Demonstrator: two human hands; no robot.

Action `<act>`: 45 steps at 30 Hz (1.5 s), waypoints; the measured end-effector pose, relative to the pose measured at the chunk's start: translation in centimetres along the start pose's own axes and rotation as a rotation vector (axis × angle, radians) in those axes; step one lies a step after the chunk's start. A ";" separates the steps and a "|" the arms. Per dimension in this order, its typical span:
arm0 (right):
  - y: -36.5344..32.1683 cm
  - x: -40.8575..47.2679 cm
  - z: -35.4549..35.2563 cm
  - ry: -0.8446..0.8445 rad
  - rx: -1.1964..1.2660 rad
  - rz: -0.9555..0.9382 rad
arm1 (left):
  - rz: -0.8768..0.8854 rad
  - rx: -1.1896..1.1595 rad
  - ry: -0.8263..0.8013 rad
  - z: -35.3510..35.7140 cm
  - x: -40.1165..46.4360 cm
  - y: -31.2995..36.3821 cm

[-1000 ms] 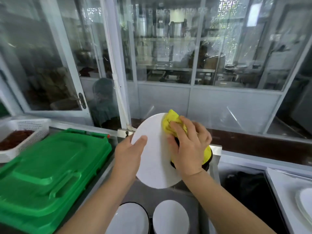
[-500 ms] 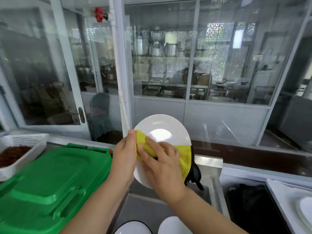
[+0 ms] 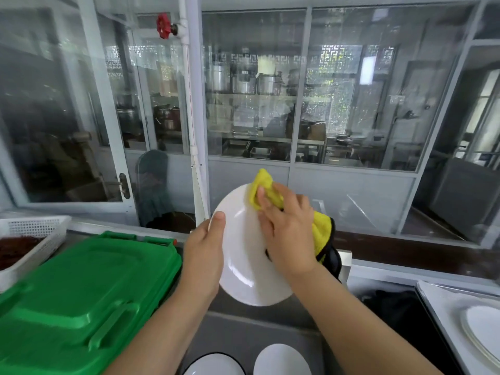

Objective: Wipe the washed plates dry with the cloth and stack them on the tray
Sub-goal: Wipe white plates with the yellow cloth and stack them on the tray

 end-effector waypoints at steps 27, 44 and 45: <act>-0.7 0.1 -0.3 -0.122 -0.064 -0.077 | -0.043 0.108 -0.058 -1.7 1.8 1.3; 3.0 1.5 -1.5 -0.164 0.369 0.326 | 0.111 0.034 -0.013 -2.7 0.7 3.3; 3.8 0.9 -1.3 -0.155 0.501 0.447 | 0.116 0.004 -0.011 -2.7 0.6 3.3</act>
Point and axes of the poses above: each hand's wrist, its own x-axis towards the middle knuckle, its own z-axis out of the palm, y = z × x, the point moved 6 cm from there along x, towards the middle knuckle, and after that the axes turned 4 degrees about x, right-handed, at the moved point
